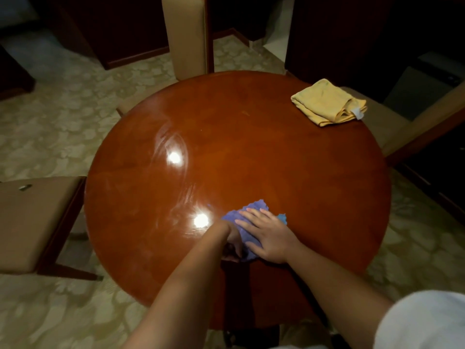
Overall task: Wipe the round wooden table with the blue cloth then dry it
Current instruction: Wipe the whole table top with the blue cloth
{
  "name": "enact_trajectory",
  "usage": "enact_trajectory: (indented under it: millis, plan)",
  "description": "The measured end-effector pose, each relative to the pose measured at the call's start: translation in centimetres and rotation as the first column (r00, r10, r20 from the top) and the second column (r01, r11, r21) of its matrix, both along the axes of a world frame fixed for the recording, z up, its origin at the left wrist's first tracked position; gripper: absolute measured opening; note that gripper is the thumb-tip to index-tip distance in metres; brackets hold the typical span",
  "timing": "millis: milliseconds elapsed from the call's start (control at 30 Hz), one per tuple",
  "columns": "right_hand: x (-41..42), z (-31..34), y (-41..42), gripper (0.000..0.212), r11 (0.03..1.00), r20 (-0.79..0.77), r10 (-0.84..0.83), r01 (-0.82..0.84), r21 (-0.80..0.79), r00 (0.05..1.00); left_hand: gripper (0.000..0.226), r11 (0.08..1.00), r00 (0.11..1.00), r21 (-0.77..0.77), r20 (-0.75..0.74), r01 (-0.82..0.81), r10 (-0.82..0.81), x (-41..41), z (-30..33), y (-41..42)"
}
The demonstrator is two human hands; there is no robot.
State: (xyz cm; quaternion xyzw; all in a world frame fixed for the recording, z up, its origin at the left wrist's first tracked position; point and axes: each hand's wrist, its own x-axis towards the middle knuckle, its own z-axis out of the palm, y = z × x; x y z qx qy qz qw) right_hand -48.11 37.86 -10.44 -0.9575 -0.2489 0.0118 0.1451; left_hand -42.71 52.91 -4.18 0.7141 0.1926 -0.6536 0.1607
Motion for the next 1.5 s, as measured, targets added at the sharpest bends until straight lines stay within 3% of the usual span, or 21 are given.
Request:
enact_trajectory:
  millis: [100, 233, 300, 400, 500, 567, 633, 700, 767, 1000, 1133, 1267, 1500]
  plan:
    - [0.0, 0.4, 1.0, 0.059, 0.995, 0.046, -0.100, 0.100, -0.007, 0.994, 0.027, 0.996, 0.996, -0.036, 0.036, -0.081, 0.082, 0.3, 0.7, 1.0]
    - [0.7, 0.8, 3.7, 0.060, 0.961, 0.076, -0.277, 0.278, 0.000, 0.958, 0.053, 0.994, 0.991, -0.058, 0.097, -0.089, 0.094, 1.9, 1.1, 3.0]
    - [1.5, 1.0, 5.4, 0.061, 0.936, 0.055, -0.349, 0.350, -0.025, 0.936, 0.043, 0.992, 0.970, -0.059, 0.211, -0.114, 0.124, 2.7, 1.3, 4.1]
    - [2.9, 1.2, 7.7, 0.060, 0.923, 0.047, -0.378, 0.380, -0.057, 0.925, 0.018, 0.982, 0.840, -0.061, 0.510, -0.177, 0.183, 3.4, 1.2, 5.9]
    - [4.2, 1.4, 9.2, 0.060, 0.938, 0.050, -0.336, 0.339, -0.070, 0.941, 0.009, 0.950, 0.704, -0.110, 0.647, -0.292, 0.291, 3.3, 1.0, 7.2]
    - [4.8, 1.4, 9.7, 0.059, 0.946, 0.057, -0.306, 0.310, -0.093, 0.950, 0.026, 0.931, 0.650, -0.170, 0.675, -0.323, 0.349, 3.3, 0.9, 7.8]
    - [5.0, 1.2, 9.6, 0.057, 0.964, 0.066, -0.243, 0.248, -0.098, 0.968, 0.062, 0.941, 0.673, -0.234, 0.659, -0.243, 0.337, 3.1, 0.9, 8.3]
    - [4.8, 0.9, 9.1, 0.057, 0.983, 0.068, -0.147, 0.153, -0.102, 0.987, 0.098, 0.965, 0.743, -0.255, 0.635, -0.056, 0.211, 2.5, 0.9, 8.5]
    - [4.4, 0.8, 8.5, 0.057, 0.992, 0.052, -0.049, 0.055, -0.115, 0.997, 0.112, 0.970, 0.805, -0.231, 0.588, 0.075, 0.078, 1.5, 1.0, 8.4]
    - [2.4, 0.9, 6.0, 0.057, 0.994, 0.002, 0.083, -0.082, -0.076, 0.997, 0.112, 0.961, 0.896, -0.159, 0.420, 0.226, -0.141, -0.5, 2.9, 6.6]
    - [1.3, 1.0, 4.4, 0.059, 0.993, -0.031, 0.093, -0.095, -0.068, 0.995, 0.107, 0.894, 0.801, -0.010, 0.450, 0.447, -0.395, -1.1, 4.4, 5.5]
    - [1.2, 1.1, 3.8, 0.061, 0.989, -0.039, 0.098, -0.102, -0.105, 0.994, 0.098, 0.761, 0.638, 0.180, 0.446, 0.623, -0.628, -1.4, 5.2, 4.0]
    - [2.4, 0.8, 3.2, 0.062, 0.987, -0.059, 0.116, -0.122, -0.104, 0.991, 0.100, 0.613, 0.506, 0.438, 0.346, 0.658, -0.790, -0.1, 4.7, 2.4]
